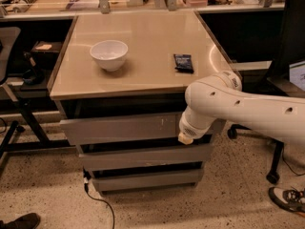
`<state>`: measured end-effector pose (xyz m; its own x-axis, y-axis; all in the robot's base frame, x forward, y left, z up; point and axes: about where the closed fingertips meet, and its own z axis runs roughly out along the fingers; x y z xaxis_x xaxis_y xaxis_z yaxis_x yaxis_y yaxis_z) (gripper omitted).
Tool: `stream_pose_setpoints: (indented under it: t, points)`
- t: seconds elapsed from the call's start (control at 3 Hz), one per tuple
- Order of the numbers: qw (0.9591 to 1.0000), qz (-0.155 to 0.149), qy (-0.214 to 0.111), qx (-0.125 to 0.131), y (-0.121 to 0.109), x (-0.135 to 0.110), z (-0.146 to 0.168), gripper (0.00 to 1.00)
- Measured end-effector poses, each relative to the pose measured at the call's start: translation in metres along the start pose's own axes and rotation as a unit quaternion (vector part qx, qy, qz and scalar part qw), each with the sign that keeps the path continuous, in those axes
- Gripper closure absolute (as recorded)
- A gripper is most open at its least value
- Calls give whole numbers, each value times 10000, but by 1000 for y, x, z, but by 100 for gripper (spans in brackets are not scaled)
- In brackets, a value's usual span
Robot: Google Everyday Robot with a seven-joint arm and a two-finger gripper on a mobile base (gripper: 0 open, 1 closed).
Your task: Close top drawer
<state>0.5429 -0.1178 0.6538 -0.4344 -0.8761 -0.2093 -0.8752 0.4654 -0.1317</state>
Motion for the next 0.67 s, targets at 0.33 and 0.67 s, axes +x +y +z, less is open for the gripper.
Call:
stream_pose_setpoints:
  t: [0.33, 0.67]
  points:
    - [9998, 81, 15, 187, -19, -8, 7, 100]
    - [9993, 93, 18, 364, -39, -17, 8, 100]
